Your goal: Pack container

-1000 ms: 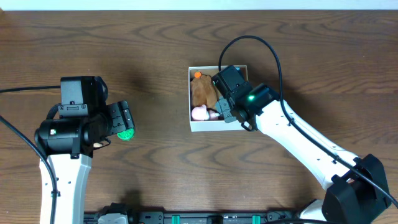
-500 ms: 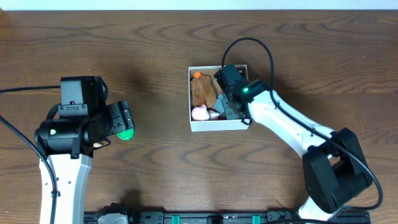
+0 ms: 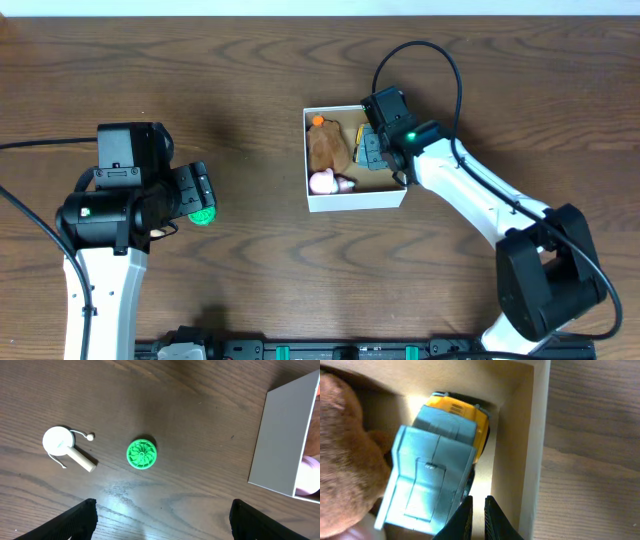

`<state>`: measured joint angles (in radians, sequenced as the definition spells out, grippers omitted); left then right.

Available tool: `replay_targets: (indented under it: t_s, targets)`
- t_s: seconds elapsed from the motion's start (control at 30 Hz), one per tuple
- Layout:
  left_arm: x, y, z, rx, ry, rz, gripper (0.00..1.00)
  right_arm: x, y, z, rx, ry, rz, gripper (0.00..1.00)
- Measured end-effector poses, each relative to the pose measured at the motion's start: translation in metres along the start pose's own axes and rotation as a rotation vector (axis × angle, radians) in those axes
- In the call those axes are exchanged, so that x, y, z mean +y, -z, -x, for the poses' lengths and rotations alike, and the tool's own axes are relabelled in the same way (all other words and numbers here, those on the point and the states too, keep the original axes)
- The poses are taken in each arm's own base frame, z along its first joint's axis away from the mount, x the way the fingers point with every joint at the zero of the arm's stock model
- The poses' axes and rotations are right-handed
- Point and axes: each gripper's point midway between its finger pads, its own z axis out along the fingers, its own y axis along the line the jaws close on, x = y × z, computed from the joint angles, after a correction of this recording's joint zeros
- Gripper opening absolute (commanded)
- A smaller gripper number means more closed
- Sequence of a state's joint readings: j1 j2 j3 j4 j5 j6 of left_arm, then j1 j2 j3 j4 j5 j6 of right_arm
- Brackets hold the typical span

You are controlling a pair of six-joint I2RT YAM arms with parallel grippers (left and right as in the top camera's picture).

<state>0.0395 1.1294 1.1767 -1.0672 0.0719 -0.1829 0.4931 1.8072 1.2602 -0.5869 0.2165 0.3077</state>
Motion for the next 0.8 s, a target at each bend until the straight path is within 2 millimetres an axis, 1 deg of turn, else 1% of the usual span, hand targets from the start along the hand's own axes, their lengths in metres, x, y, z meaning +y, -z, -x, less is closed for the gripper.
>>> replay_targets:
  t_s: [0.07,0.13,0.17,0.2,0.23,0.3,0.33,0.37,0.4,0.43,0.5,0.57,0.6,0.63,0.7,0.73,0.8]
  targets:
    - [0.0,0.0,0.0,0.0,0.0,0.0,0.85,0.002,0.008,0.004,-0.019,0.004,0.011,0.12]
    - [0.0,0.0,0.0,0.0,0.0,0.0,0.85,0.004,0.023,0.011,-0.056,0.01,0.029,0.14]
    - [0.0,0.0,0.0,0.001,0.0,0.0,0.85,0.005,0.03,0.015,-0.073,0.015,0.036,0.18]
    - [0.0,0.0,-0.001,0.002,0.0,0.001,0.92,0.006,0.041,0.019,-0.098,0.017,0.046,0.27]
    - [0.0,0.0,-0.001,0.003,-0.005,0.001,0.98,0.005,0.052,0.023,-0.122,0.018,0.053,0.42]
    - [0.001,0.0,-0.002,0.01,-0.002,0.002,0.98,-0.002,0.079,0.033,-0.179,0.006,0.061,0.53]
    - [0.001,0.0,-0.003,0.011,0.0,0.003,0.98,-0.01,0.095,0.039,-0.216,-0.009,0.061,0.62]
    - [0.001,0.0,-0.003,0.011,-0.002,0.003,0.98,-0.019,0.109,0.043,-0.243,-0.032,0.062,0.78]
    - [0.001,0.0,-0.003,0.01,-0.004,0.003,0.98,-0.031,0.124,0.047,-0.27,-0.062,0.058,0.9]
    - [0.001,0.0,-0.003,0.011,-0.007,0.002,0.98,-0.047,0.139,0.05,-0.294,-0.097,0.046,0.99]
    - [0.001,0.0,-0.002,0.011,-0.008,0.002,0.98,-0.088,0.165,0.048,-0.318,-0.189,0.001,0.99]
    - [0.001,-0.002,-0.003,0.018,-0.009,0.005,0.98,-0.128,0.179,0.033,-0.287,-0.282,-0.053,0.99]
    - [0.001,-0.005,-0.002,0.027,-0.011,0.007,0.98,-0.145,0.18,0.022,-0.258,-0.324,-0.077,0.99]
    - [0.001,-0.009,-0.002,0.039,-0.012,0.01,0.98,-0.158,0.18,0.011,-0.221,-0.363,-0.095,0.99]
    - [0.002,-0.023,-0.002,0.08,-0.015,0.028,0.98,-0.176,0.173,-0.007,-0.149,-0.425,-0.113,0.99]
    - [0.003,-0.031,-0.002,0.105,-0.015,0.038,0.98,-0.183,0.167,-0.015,-0.111,-0.453,-0.119,0.99]
    - [0.005,-0.052,-0.002,0.163,-0.021,0.06,0.98,-0.191,0.155,-0.029,-0.048,-0.485,-0.128,0.99]
